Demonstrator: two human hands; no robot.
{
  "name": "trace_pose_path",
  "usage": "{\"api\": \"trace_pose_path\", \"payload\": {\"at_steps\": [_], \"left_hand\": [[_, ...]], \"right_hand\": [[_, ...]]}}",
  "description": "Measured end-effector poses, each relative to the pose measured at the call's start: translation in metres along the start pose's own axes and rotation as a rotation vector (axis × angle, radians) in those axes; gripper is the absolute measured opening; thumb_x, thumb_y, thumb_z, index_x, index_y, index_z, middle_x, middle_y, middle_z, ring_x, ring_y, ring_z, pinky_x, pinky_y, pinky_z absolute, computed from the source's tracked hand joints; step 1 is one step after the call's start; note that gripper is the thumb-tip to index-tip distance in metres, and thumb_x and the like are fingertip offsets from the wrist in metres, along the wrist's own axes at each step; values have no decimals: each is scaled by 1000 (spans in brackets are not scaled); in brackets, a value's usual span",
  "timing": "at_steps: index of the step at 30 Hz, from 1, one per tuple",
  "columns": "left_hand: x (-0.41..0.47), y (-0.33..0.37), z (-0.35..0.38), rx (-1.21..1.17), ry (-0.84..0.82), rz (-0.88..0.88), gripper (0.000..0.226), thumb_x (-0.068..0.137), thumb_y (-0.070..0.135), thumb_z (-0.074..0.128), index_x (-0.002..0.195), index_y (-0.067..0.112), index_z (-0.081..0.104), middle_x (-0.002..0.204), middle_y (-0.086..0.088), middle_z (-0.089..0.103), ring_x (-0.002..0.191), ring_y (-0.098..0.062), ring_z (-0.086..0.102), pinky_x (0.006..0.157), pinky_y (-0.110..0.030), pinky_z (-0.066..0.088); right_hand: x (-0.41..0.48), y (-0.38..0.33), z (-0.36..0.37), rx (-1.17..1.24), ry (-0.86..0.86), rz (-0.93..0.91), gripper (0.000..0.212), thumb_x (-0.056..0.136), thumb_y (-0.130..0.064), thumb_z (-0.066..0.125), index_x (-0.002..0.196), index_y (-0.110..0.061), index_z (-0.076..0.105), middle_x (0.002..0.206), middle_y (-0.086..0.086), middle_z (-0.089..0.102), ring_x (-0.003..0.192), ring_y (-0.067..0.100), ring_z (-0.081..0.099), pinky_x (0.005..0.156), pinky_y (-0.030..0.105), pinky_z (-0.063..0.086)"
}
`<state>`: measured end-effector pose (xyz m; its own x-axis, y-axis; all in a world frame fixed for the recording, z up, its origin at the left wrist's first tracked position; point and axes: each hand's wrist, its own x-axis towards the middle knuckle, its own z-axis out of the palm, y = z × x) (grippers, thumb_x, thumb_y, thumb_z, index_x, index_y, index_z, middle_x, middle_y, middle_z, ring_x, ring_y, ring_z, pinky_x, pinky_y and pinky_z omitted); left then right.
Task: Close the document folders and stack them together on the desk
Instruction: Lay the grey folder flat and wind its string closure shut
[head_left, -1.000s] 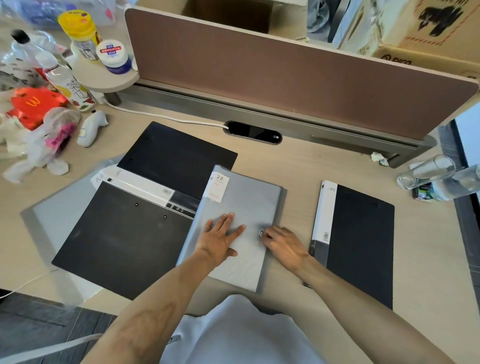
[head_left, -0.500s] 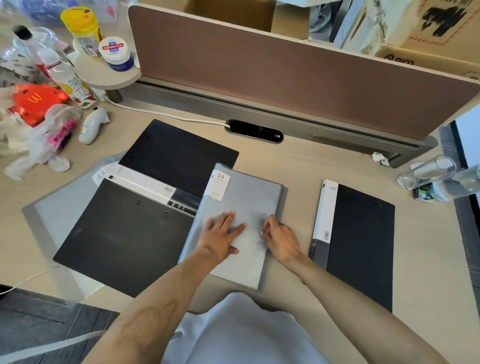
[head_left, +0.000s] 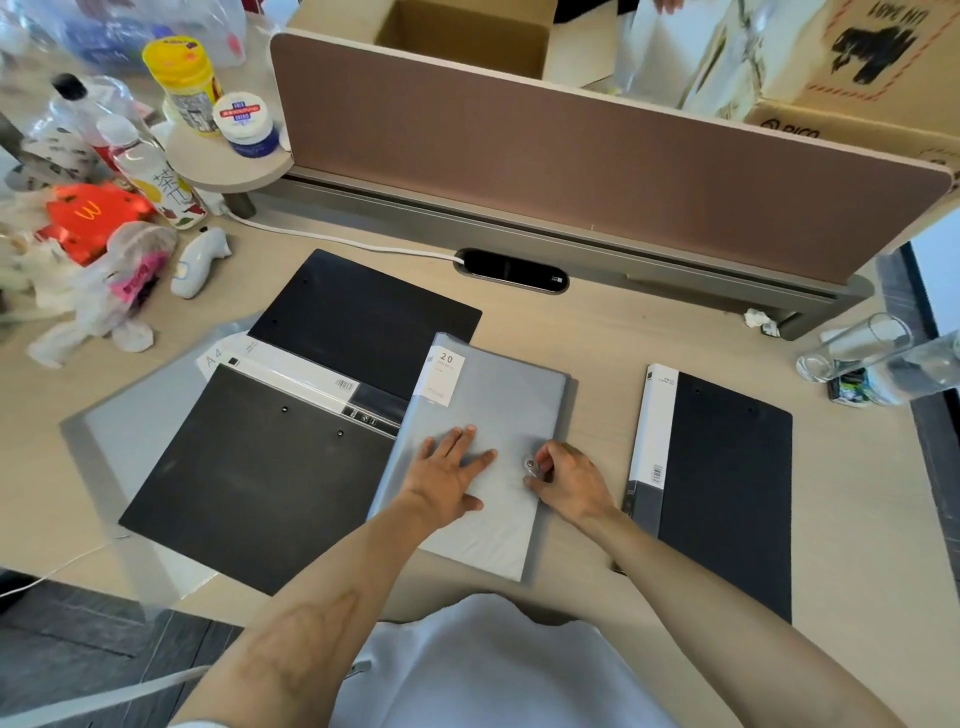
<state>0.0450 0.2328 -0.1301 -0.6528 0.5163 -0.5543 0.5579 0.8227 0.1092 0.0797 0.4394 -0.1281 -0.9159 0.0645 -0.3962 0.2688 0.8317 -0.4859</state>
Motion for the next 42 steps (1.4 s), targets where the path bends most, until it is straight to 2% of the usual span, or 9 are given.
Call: {"api": "trace_pose_path", "payload": {"at_steps": [8,11,14,18,23,26,30,35,42], "left_hand": [[-2,-7,-5,-80,65,5,65,96,39,44,151,23,14,162,-3,0,149,-20,0,122,-38,9],[-8,-14,-7,-162,150,-65,61,95,36,44,150,20,21,161,-2,7,149,-20,6,120,-35,10],[-14,-26,-6,-243,219,-196,58,96,35,43,147,19,22,160,-4,9,148,-23,6,120,-41,14],[-23,-34,-10,-556,222,-428,66,94,30,49,148,16,13,160,-10,7,147,-32,9,115,-48,25],[-16,-40,-17,-928,263,-488,81,81,29,63,146,14,19,140,-13,45,132,-36,38,108,-52,38],[-11,-48,-24,-1179,281,-549,81,81,23,67,147,14,22,137,-10,50,125,-33,49,103,-47,44],[-10,-54,-36,-1450,280,-443,45,83,13,68,124,6,50,121,-16,61,104,-31,62,91,-42,53],[-12,-47,-56,-1684,206,-242,26,85,10,67,109,10,58,111,-13,67,89,-22,66,74,-32,55],[1,-19,-92,-1784,43,-64,37,85,15,67,120,13,57,116,-12,68,107,-30,65,96,-49,50]], "right_hand": [[-6,1,-4,68,-36,38,26,75,-18,66,100,-19,59,99,-1,63,90,16,59,82,29,50],[-7,5,-3,164,-2,119,26,76,-18,68,101,-20,60,104,-1,63,87,12,58,81,24,49],[-6,3,-6,202,52,175,35,77,-6,61,110,-15,62,112,5,60,85,12,55,83,19,43],[-6,-7,-10,290,95,259,48,78,-1,61,125,-10,56,123,12,53,98,21,56,91,24,41],[-10,-23,-8,486,146,357,48,79,3,57,127,-7,55,119,10,61,106,24,59,93,28,46],[-11,-20,-6,555,170,436,43,82,2,51,122,-12,58,115,5,63,102,20,58,95,33,48],[-16,-16,-5,688,172,519,43,80,1,56,119,-17,60,118,2,66,100,17,60,88,31,52],[-24,-22,-9,877,235,544,41,83,-5,67,122,-9,55,113,6,64,94,18,61,83,28,50],[-39,-7,-40,944,434,589,62,93,-43,52,147,-22,28,142,5,47,124,24,49,108,39,38]]}}
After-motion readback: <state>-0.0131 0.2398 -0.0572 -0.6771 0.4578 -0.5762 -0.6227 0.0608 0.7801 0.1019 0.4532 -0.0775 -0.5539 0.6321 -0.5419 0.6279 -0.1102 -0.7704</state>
